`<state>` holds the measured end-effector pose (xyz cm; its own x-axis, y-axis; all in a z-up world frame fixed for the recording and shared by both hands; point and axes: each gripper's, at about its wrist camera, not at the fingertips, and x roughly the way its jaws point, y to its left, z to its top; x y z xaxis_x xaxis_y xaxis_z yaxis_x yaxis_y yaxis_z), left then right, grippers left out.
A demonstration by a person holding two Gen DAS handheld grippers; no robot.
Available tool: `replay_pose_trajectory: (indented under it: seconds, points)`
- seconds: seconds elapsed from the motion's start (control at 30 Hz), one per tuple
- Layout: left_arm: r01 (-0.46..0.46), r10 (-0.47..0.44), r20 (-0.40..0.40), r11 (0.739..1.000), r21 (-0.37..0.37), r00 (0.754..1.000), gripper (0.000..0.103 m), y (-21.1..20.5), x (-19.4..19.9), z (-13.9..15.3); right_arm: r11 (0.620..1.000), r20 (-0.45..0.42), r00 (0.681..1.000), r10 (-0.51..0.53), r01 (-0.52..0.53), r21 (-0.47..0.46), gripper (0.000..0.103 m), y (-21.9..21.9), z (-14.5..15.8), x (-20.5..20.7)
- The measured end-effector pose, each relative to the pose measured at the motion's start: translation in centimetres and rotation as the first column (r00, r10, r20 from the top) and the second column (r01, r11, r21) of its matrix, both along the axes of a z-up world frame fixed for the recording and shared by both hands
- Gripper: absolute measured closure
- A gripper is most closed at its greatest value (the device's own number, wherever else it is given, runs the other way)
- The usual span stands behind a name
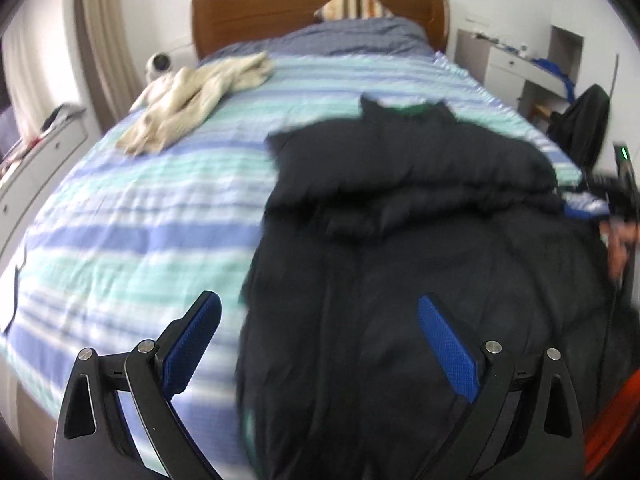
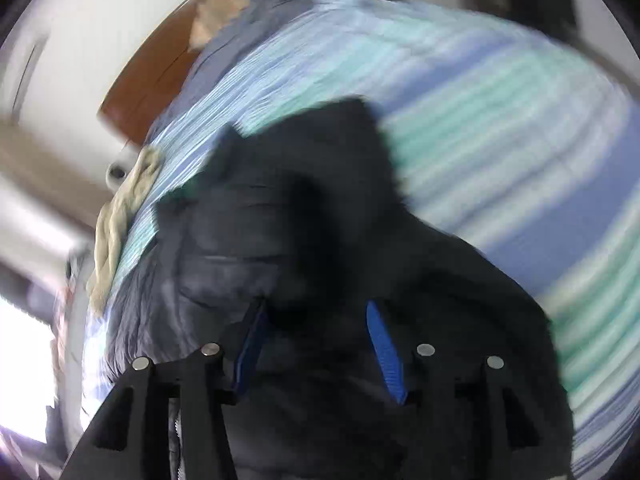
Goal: Fold large clothes
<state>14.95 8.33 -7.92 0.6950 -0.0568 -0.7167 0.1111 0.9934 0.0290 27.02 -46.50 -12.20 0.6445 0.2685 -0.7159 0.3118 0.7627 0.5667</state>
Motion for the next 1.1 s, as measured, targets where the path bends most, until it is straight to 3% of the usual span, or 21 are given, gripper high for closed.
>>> replay_pose_trajectory:
  seconds: [0.13, 0.2, 0.27, 0.33, 0.4, 0.43, 0.5, 0.63, 0.73, 0.83, 0.97, 1.07, 1.1]
  points:
    - [0.027, -0.028, 0.069, 1.000, 0.003, 0.997, 0.004, -2.5, 7.2, 2.1, 0.989, 0.176, 0.980, 0.094, -0.071, -0.131, 0.050, 1.3, 4.4, -0.7]
    - [0.036, -0.037, 0.062, 0.999, 0.013, 0.997, 0.004, -3.7, 10.7, 1.8, 0.961, 0.235, 0.947, 0.221, -0.171, -0.215, 0.050, 4.1, 7.1, 1.2]
    - [0.031, -0.033, 0.046, 0.999, 0.033, 0.998, 0.005, -5.1, 14.4, -0.1, 0.932, 0.244, 0.917, 0.316, -0.251, -0.262, 0.050, 5.9, 7.9, 3.4]
    - [0.009, -0.008, -0.014, 0.998, 0.059, 1.000, 0.015, -5.7, 16.6, -2.8, 0.895, 0.192, 0.902, 0.386, -0.317, -0.313, 0.050, 8.3, 6.6, 6.3]
    - [-0.013, 0.020, -0.126, 0.998, 0.058, 0.992, 0.012, -5.5, 18.5, -6.8, 0.873, 0.041, 0.915, 0.400, -0.367, -0.320, 0.054, 8.4, 3.1, 9.0]
    - [-0.020, 0.022, -0.127, 1.000, 0.016, 0.992, 0.007, -5.0, 18.6, -8.0, 0.878, -0.055, 0.913, 0.403, -0.403, -0.256, 0.056, 8.3, 0.0, 10.3]
    - [-0.050, 0.048, -0.123, 0.999, -0.018, 0.991, 0.006, -4.4, 18.3, -9.1, 0.890, -0.050, 0.918, 0.394, -0.394, -0.229, 0.056, 7.8, -1.8, 10.5]
    - [-0.041, 0.041, -0.118, 0.999, 0.009, 0.992, 0.006, -4.7, 17.8, -8.9, 0.878, -0.046, 0.920, 0.389, -0.386, -0.282, 0.056, 8.7, -2.1, 9.9]
    - [-0.033, 0.037, -0.122, 0.999, 0.031, 0.992, 0.011, -4.6, 16.6, -7.1, 0.885, -0.026, 0.922, 0.385, -0.377, -0.273, 0.056, 7.9, -2.2, 9.7]
    - [-0.021, 0.022, -0.035, 1.000, 0.006, 0.999, 0.008, -4.4, 16.2, -3.5, 0.889, -0.008, 0.925, 0.381, -0.368, -0.271, 0.056, 7.8, -2.1, 9.4]
    - [-0.035, 0.034, -0.009, 0.994, -0.104, 0.999, 0.005, -4.2, 20.1, -1.1, 0.891, 0.011, 0.927, 0.374, -0.356, -0.280, 0.056, 7.4, -2.0, 8.0]
    - [-0.101, 0.091, -0.083, 0.987, -0.124, 0.992, 0.005, -3.9, 25.1, -3.8, 0.894, 0.019, 0.929, 0.371, -0.351, -0.278, 0.056, 7.4, -2.2, 7.9]
    - [-0.135, 0.115, -0.145, 0.981, -0.138, 0.983, 0.004, -3.3, 26.9, -5.9, 0.895, 0.021, 0.929, 0.370, -0.350, -0.277, 0.056, 7.1, -2.2, 7.5]
